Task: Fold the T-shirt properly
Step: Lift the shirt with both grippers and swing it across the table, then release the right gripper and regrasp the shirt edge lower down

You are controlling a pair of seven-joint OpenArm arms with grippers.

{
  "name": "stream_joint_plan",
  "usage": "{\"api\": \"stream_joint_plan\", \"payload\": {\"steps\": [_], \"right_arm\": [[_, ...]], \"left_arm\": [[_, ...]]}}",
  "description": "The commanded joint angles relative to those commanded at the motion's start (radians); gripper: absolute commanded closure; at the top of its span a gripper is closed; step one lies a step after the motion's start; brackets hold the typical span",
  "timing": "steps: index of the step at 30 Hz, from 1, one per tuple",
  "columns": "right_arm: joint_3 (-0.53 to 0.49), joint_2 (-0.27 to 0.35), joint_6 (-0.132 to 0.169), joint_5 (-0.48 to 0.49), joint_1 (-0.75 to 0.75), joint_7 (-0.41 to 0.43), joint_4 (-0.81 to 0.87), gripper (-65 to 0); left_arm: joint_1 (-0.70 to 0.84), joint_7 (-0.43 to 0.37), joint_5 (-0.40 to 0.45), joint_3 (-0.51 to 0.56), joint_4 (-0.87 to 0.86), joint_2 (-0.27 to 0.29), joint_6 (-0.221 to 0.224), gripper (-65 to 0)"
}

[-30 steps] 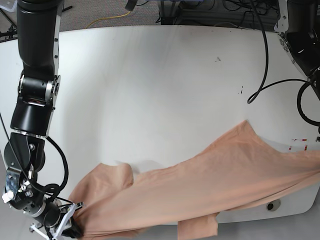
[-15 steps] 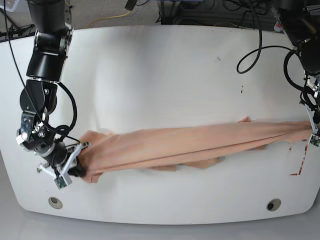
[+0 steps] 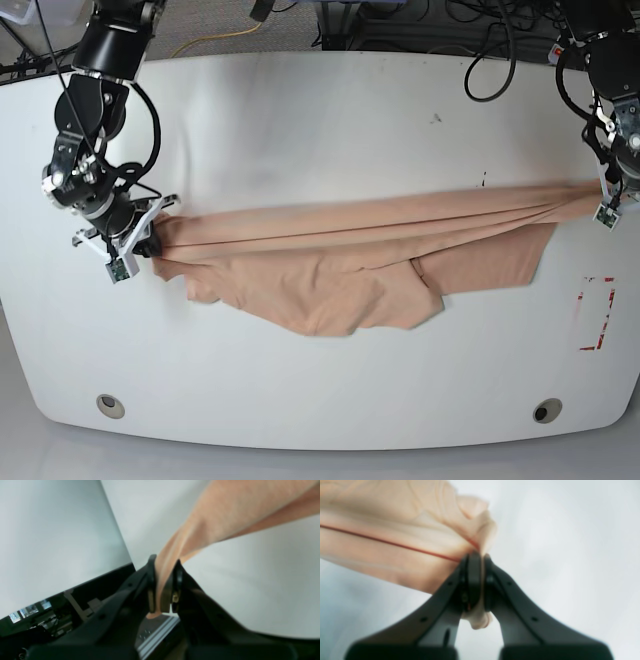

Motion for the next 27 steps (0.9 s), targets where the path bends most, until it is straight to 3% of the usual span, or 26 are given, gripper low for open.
{"api": "stream_joint_plan", "payload": {"steps": [6,10,14,16,22,24,27], "right_arm": [[0.031,-0.026,0.0,0.0,-0.081,-0.021,0.006,0.0],[0.044,-0.028,0.0,0.0,-0.114,-0.023,0.0,0.0],[0.043,-0.028,0.0,0.0,-0.144,-0.032,0.005,-1.4],[0.043,-0.028,0.0,0.0,-0.157,-0.052,0.006,-6.0],[0.083,-0.034,0.0,0.0,-0.17,-0.072,0.048,-34.6],[0.114,-0.063,0.0,0.0,-0.18,-0.077,0.097,-38.7],[0.127,-0.074,0.0,0.0,-0.181,-0.077,0.163,-38.7]], "left_arm": [[0.06,-0.011,0.005,-0.051,-0.006,0.02,0.0,-0.6],[0.149,-0.084,0.006,-0.051,-0.009,0.023,0.0,-0.6],[0.186,-0.14,0.008,-0.069,-0.031,0.064,0.0,-0.6],[0.192,-0.141,0.006,-0.087,-0.038,0.068,0.0,-0.6],[0.19,-0.172,0.0,-0.101,-0.081,0.069,0.0,-0.6],[0.19,-0.221,0.0,-0.104,-0.087,0.078,0.0,-0.6],[0.19,-0.262,0.0,-0.144,-0.095,0.107,0.0,-0.6]]}}
